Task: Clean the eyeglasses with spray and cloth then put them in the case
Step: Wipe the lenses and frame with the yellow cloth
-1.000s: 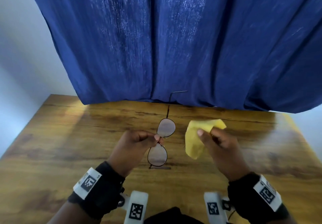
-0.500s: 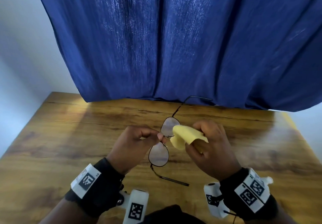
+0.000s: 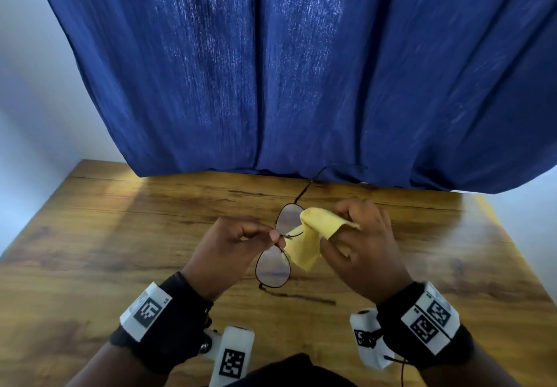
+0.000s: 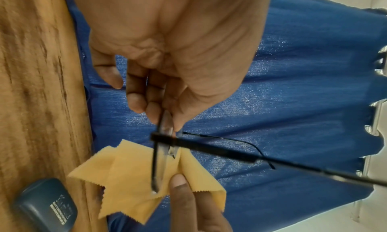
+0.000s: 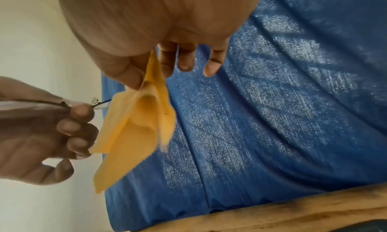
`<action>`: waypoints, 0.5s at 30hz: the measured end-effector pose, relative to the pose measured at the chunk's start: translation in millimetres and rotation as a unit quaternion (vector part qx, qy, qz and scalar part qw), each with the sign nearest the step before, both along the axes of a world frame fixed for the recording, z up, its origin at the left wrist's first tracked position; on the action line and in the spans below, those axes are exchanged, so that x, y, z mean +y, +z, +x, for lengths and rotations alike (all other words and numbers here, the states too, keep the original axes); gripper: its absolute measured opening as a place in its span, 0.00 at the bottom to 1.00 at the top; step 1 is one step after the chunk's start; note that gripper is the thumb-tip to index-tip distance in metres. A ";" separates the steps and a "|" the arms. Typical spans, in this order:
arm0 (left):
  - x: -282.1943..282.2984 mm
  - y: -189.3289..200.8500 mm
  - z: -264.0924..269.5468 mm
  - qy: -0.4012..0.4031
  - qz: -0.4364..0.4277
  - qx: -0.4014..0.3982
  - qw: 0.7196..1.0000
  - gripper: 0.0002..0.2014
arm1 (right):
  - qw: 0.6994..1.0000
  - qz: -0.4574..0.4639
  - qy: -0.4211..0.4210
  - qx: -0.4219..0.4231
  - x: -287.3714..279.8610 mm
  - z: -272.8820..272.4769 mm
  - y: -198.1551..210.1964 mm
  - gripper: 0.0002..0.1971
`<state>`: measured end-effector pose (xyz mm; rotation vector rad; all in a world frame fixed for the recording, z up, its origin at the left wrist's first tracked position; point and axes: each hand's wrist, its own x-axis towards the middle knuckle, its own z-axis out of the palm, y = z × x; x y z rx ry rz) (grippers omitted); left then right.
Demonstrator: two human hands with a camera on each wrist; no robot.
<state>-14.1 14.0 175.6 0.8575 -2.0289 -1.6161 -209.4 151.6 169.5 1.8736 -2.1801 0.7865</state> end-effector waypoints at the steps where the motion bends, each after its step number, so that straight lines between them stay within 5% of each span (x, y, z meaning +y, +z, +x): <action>1: 1.4 0.1 -2.2 0.000 0.000 -0.002 1.000 0.11 | 1.000 0.008 0.014 0.009 0.1 -0.3 -0.4 0.15; 4: 4.5 -0.2 -8.4 0.002 0.018 -0.007 1.000 0.12 | 0.998 0.023 0.036 -0.052 3.6 -1.2 0.5 0.13; 8: 5.6 -2.9 -16.4 -0.003 0.027 -0.009 1.000 0.12 | 0.999 0.015 0.012 0.025 5.8 -15.7 -2.3 0.13; 15: 5.3 -6.4 -27.2 -0.007 0.026 -0.009 1.000 0.11 | 0.999 -0.009 -0.004 -0.030 7.0 -22.5 -4.8 0.12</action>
